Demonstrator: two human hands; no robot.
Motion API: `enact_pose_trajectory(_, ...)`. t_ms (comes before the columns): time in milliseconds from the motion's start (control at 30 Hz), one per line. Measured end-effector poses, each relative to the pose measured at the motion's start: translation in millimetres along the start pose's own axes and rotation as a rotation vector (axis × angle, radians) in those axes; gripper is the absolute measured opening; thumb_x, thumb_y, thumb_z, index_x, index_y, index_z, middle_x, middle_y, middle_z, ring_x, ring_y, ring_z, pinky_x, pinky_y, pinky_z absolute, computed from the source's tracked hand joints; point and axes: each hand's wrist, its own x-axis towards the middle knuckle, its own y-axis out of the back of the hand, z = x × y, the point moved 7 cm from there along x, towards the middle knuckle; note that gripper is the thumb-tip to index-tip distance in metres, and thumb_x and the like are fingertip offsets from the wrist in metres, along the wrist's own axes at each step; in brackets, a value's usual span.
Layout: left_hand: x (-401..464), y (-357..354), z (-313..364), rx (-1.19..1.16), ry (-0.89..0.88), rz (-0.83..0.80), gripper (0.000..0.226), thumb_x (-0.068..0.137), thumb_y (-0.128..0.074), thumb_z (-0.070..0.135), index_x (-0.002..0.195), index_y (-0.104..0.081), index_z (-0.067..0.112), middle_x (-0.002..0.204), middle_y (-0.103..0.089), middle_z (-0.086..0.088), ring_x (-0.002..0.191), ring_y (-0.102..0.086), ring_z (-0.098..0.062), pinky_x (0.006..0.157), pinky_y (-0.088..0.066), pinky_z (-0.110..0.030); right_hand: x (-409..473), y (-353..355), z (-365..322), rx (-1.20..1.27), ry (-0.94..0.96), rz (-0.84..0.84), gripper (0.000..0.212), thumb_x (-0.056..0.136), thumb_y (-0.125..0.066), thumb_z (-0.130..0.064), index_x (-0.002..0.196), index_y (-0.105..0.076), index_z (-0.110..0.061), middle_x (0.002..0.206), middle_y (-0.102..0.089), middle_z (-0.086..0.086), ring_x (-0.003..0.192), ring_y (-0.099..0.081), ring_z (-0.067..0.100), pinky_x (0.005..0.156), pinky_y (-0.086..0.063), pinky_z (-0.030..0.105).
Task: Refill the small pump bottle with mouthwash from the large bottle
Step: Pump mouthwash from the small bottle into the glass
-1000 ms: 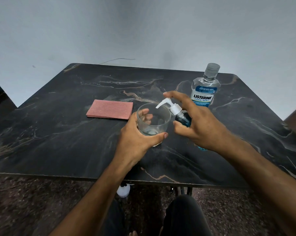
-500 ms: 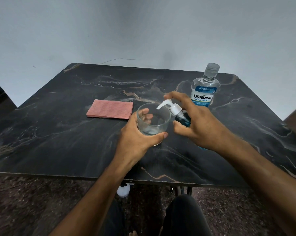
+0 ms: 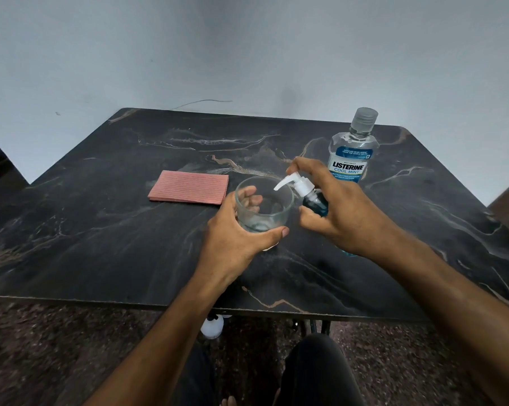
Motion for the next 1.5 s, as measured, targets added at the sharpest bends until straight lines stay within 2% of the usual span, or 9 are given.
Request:
enact_pose_trajectory(133, 0.1, -0.1, -0.5, -0.006, 0.000, 0.000, 0.086, 0.059, -0.097, 0.036, 0.134, -0.054, 0.037, 0.124, -0.068, 0.017, 0.114, -0.064, 0.006, 0.101, -0.054, -0.028, 0.1, -0.8, -0.1, -0.011, 0.006, -0.029, 0.070, 0.078, -0.053, -0.045, 0.144, -0.030, -0.040, 0.078, -0.055, -0.019, 0.071, -0.059, -0.005, 0.062, -0.046, 0.006)
enact_pose_trajectory(400, -0.2, 0.0, -0.6, -0.010, 0.007, 0.001, 0.085, 0.060, -0.097, 0.036, 0.132, -0.054, 0.038, 0.124, -0.068, 0.016, 0.113, -0.065, 0.003, 0.100, -0.055, -0.030, 0.6, -0.9, 2.2, -0.010, 0.001, -0.005, 0.064, 0.078, -0.052, -0.047, 0.138, -0.037, -0.032, 0.077, -0.052, -0.023, 0.072, -0.058, -0.007, 0.062, -0.044, 0.005)
enact_pose_trajectory(567, -0.8, 0.2, 1.1, -0.005, 0.001, 0.009, 0.084, 0.062, -0.097, 0.032, 0.134, -0.054, 0.036, 0.123, -0.069, 0.015, 0.113, -0.064, 0.005, 0.101, -0.055, -0.030, -0.5, -1.6, 3.4, -0.013, -0.004, 0.007, 0.062, 0.079, -0.053, -0.045, 0.137, -0.037, -0.034, 0.078, -0.056, -0.028, 0.072, -0.058, -0.008, 0.063, -0.042, 0.004)
enact_pose_trajectory(667, -0.9, 0.2, 1.1, -0.007, -0.003, 0.010, 0.085, 0.061, -0.097, 0.033, 0.134, -0.054, 0.036, 0.123, -0.069, 0.015, 0.114, -0.065, 0.004, 0.102, -0.055, -0.032, 0.1, 0.2, 4.1, -0.028, -0.009, 0.003, 0.067, 0.079, -0.053, -0.041, 0.143, -0.031, -0.041, 0.076, -0.057, -0.016, 0.069, -0.058, 0.000, 0.062, -0.046, 0.008)
enact_pose_trajectory(767, -1.0, -0.2, 0.8, -0.010, -0.007, 0.008, 0.087, 0.058, -0.096, 0.039, 0.133, -0.054, 0.037, 0.123, -0.069, 0.015, 0.114, -0.064, 0.004, 0.102, -0.055, -0.032, 0.7, 1.7, 3.4, -0.033, -0.014, -0.010, 0.068, 0.079, -0.054, -0.036, 0.143, -0.030, -0.041, 0.077, -0.059, -0.012, 0.068, -0.058, 0.003, 0.061, -0.047, 0.011)
enact_pose_trajectory(867, -0.8, -0.3, 0.5, -0.010, -0.005, 0.008, 0.089, 0.053, -0.094, 0.046, 0.132, -0.054, 0.039, 0.123, -0.069, 0.016, 0.114, -0.065, 0.004, 0.101, -0.055, -0.032, 0.7, 2.1, 2.6, -0.030, -0.017, -0.008, 0.065, 0.080, -0.057, -0.032, 0.141, -0.035, -0.033, 0.078, -0.056, -0.017, 0.069, -0.058, -0.003, 0.061, -0.044, 0.007)
enact_pose_trajectory(1033, -0.5, 0.1, -0.5, -0.011, -0.001, 0.012, 0.087, 0.056, -0.096, 0.041, 0.132, -0.054, 0.038, 0.122, -0.069, 0.016, 0.112, -0.065, 0.006, 0.100, -0.055, -0.029, 0.2, 2.6, 2.6, -0.022, -0.032, 0.014, 0.062, 0.081, -0.061, -0.029, 0.140, -0.040, -0.024, 0.075, -0.047, -0.024, 0.069, -0.055, -0.016, 0.060, -0.039, 0.000)
enact_pose_trajectory(1267, -0.9, -0.4, 0.4, -0.008, 0.000, 0.003, 0.085, 0.061, -0.097, 0.032, 0.134, -0.053, 0.036, 0.124, -0.068, 0.015, 0.114, -0.064, 0.005, 0.102, -0.054, -0.031, -0.6, 2.0, 2.2, -0.044, -0.031, -0.009, 0.070, 0.081, -0.058, -0.030, 0.144, -0.030, -0.040, 0.081, -0.061, -0.007, 0.067, -0.058, 0.005, 0.059, -0.049, 0.013)
enact_pose_trajectory(1500, -0.3, -0.3, -0.5, -0.014, -0.002, 0.007, 0.085, 0.060, -0.097, 0.033, 0.132, -0.054, 0.038, 0.123, -0.069, 0.016, 0.112, -0.065, 0.005, 0.100, -0.056, -0.029, -0.7, -0.9, 9.2, -0.037, -0.058, -0.003, 0.064, 0.083, -0.064, -0.026, 0.140, -0.036, -0.031, 0.079, -0.050, -0.021, 0.071, -0.057, -0.010, 0.061, -0.042, 0.004)
